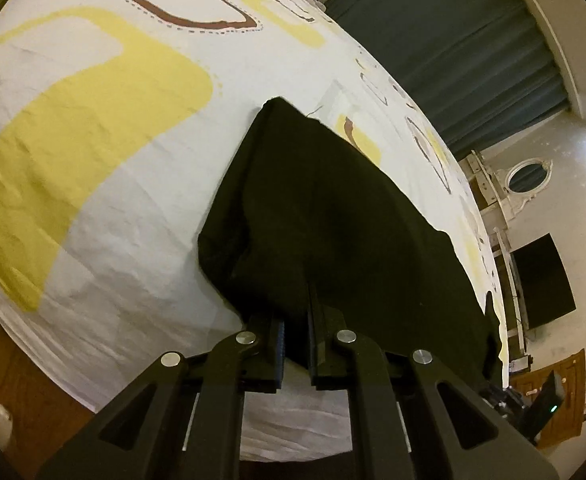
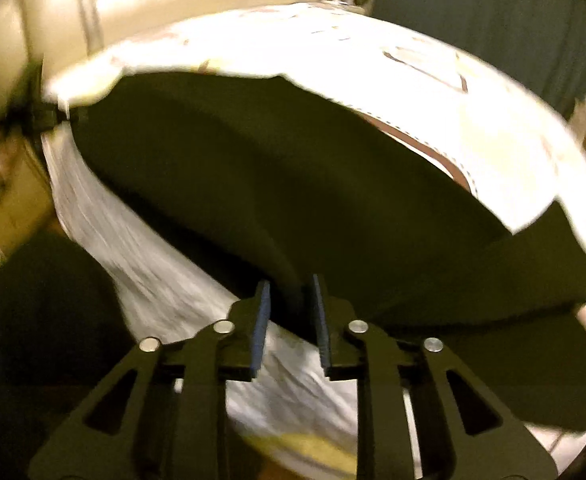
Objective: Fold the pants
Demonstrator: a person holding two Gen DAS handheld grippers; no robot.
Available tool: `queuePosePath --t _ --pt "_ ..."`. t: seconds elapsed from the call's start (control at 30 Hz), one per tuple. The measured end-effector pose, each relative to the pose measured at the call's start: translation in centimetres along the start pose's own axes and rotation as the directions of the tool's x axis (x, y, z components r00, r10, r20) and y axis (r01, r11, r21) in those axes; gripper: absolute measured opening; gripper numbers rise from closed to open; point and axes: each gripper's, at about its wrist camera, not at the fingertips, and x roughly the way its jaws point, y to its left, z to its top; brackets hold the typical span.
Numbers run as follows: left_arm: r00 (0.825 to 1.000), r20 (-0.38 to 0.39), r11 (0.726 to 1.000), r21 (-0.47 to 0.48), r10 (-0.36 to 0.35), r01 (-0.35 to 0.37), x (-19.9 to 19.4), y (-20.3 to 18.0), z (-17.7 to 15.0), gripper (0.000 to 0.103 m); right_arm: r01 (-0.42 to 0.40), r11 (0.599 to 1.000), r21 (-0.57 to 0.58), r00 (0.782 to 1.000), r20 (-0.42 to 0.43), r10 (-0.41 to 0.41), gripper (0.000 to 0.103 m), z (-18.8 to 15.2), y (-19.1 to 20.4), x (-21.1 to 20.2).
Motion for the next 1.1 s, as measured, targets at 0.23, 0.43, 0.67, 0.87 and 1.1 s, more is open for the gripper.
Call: queuePosePath --t 0.23,0.43,0.67,0.87,1.1 --pt "0.993 0.067 0.985 0.135 0.100 -0.109 -2.4 -4.3 1.3 0.044 -0.014 0.881 0.474 0.989 0.138 -0.058 0.055 4.1 -15.2 -6.2" --pt "0.981 0.128 0.978 0.131 0.144 -0.161 -1.7 -7.3 1.9 0.071 0.192 0.705 0.683 0.975 -0.050 -0.217 0.055 9.2 -27.7 -2.1" --pt "0.972 0.128 0.971 0.114 0.196 -0.211 0.2 -8.3 1.8 0.074 0.435 0.584 0.686 0.900 -0.328 -0.286 0.055 10.8 -32.9 7.2" --pt "0.966 0.114 0.963 0.113 0.231 -0.244 0.9 -8.2 1.2 0.077 0.527 0.555 0.643 0.849 -0.419 -0.321 0.025 9.2 -33.7 9.1" --pt "0.965 0.123 0.967 0.084 0.230 -0.241 0.2 -8.8 0.8 0.078 0.254 0.571 0.781 0.958 -0.120 -0.262 0.008 8.0 -34.0 0.5"
